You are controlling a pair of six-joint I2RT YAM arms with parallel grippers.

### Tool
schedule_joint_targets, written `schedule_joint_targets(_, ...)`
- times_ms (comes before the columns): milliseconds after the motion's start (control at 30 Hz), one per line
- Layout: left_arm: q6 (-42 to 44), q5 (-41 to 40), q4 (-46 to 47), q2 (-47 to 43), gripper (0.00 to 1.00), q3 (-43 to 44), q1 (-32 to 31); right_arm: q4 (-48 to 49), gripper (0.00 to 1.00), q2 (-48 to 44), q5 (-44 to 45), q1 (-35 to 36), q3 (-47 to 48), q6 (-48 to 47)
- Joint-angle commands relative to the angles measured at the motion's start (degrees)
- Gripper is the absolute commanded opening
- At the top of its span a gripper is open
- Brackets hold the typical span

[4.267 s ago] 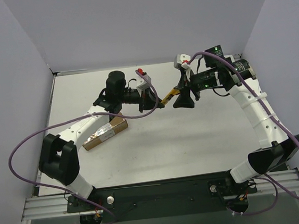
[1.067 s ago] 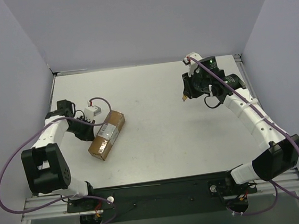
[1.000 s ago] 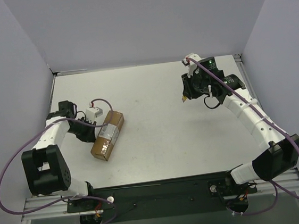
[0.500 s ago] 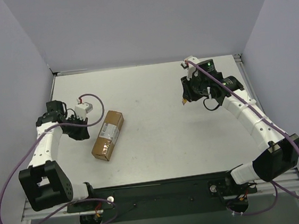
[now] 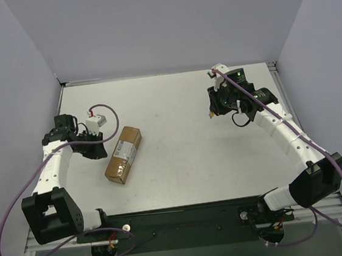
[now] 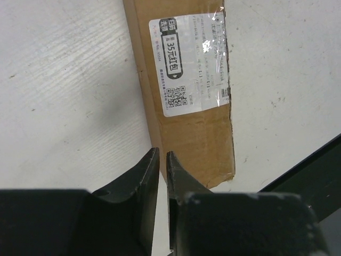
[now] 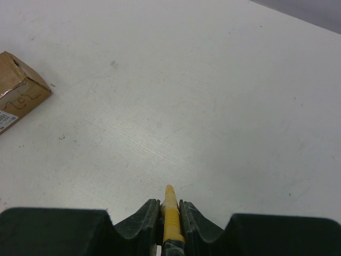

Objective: Unpack the express box

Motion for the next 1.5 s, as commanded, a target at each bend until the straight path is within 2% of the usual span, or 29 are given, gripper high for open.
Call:
schedule_joint_targets(0, 0.18, 2.43, 0.94, -0.64, 0.21, -1.76, 0.08, 0.95, 0.0, -2.31, 0.15, 0.5, -1.45, 1.22)
schedule_joint_targets(167, 3.34, 6.81, -1.34, 0.59, 0.22, -2.64, -0.01, 0.95, 0.0, -1.87, 0.15, 0.5, -1.45, 1.13)
schedule_joint_targets(500, 2.47, 3.14, 1.38, 3.75, 0.22, -2.73, -0.89, 0.95, 0.0, -1.34, -0.29, 0.67, -1.36, 0.96)
schedule_joint_targets(767, 6.77, 5.86, 1.65, 3.57, 0.22, -4.05, -1.59, 1.13, 0.0, -1.96, -0.03, 0.67, -2.68, 0.34)
schedule_joint_targets(1167, 18.03, 14.38, -15.14, 12.1, 0.22, 1.58, -5.72, 1.39, 0.0, -1.61, -0.21, 0.67, -3.03, -0.19)
schedule_joint_targets(1467, 20.39, 7.8, -17.85, 8.77, 0.22, 3.42, -3.09, 1.39, 0.0, -1.78, -0.12, 0.67, -3.12, -0.45)
